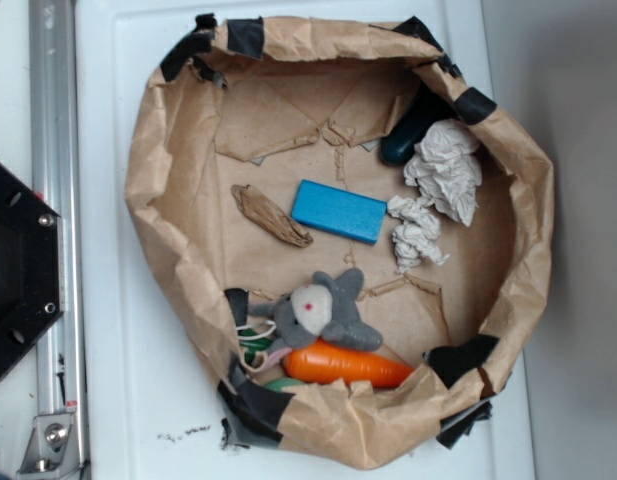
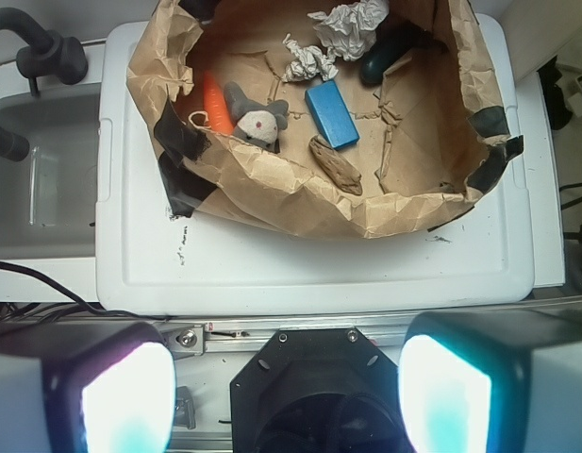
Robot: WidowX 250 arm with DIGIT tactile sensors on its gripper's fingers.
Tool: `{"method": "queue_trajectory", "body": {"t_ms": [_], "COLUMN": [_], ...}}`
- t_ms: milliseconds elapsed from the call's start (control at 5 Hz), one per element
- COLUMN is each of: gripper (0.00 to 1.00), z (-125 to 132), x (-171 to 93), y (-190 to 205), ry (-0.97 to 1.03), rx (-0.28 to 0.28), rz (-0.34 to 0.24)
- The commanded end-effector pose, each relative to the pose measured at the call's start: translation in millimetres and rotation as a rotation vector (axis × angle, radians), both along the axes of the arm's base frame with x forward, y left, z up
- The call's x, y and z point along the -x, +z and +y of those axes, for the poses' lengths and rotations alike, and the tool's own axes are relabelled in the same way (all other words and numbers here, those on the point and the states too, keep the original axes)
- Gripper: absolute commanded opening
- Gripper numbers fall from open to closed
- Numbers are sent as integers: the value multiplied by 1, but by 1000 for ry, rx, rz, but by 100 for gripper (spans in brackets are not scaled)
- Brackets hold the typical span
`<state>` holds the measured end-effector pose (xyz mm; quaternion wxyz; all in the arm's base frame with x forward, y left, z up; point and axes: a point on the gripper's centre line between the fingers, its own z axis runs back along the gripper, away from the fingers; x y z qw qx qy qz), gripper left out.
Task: Grab the white paper.
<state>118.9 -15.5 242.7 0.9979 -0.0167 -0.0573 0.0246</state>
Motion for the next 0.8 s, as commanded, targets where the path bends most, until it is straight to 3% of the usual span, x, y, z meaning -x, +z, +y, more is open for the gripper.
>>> {"method": "queue_trajectory", "body": {"t_ms": [0, 400, 600], "gripper": [100, 100, 100], "z": [0, 21, 39], "x": [0, -98, -135], "y": [0, -49, -81], "ry": [0, 112, 298], "rx": [0, 26, -37], "rz": [0, -238, -305]}}
